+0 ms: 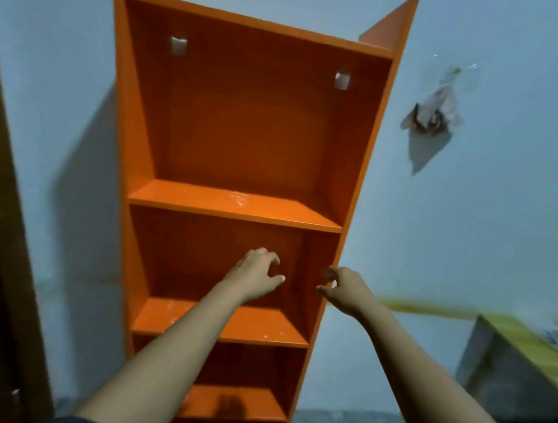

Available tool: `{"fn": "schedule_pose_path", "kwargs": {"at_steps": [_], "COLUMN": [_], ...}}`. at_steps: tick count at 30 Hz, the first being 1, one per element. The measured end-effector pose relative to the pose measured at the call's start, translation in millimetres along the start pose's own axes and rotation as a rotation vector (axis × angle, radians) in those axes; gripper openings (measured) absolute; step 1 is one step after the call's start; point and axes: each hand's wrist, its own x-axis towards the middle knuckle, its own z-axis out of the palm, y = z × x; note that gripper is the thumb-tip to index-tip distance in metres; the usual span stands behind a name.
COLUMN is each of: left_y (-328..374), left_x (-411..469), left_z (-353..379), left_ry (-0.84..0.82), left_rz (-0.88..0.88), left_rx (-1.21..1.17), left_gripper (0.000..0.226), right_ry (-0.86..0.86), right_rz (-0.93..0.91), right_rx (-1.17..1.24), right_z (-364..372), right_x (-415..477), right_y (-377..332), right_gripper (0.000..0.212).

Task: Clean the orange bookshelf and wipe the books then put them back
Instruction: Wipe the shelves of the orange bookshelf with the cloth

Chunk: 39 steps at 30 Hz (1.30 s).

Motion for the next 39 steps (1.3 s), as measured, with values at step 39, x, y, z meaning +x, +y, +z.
{"fn": "schedule_pose_path", "kwargs": {"at_steps": [39], "left_y": [321.4], "left_x": [494.4], "left_z": [-28.3], "left_ry": [0.691], "left_rz": [0.43], "left_rx": [-0.361], "left_gripper": [0.04], "right_ry": [0.674], "right_rz": [-0.325], "right_rx": [0.386], "right_z": [-374.6], "right_x": [369.5], "right_y": [202.9], "right_gripper": [0.043]}}
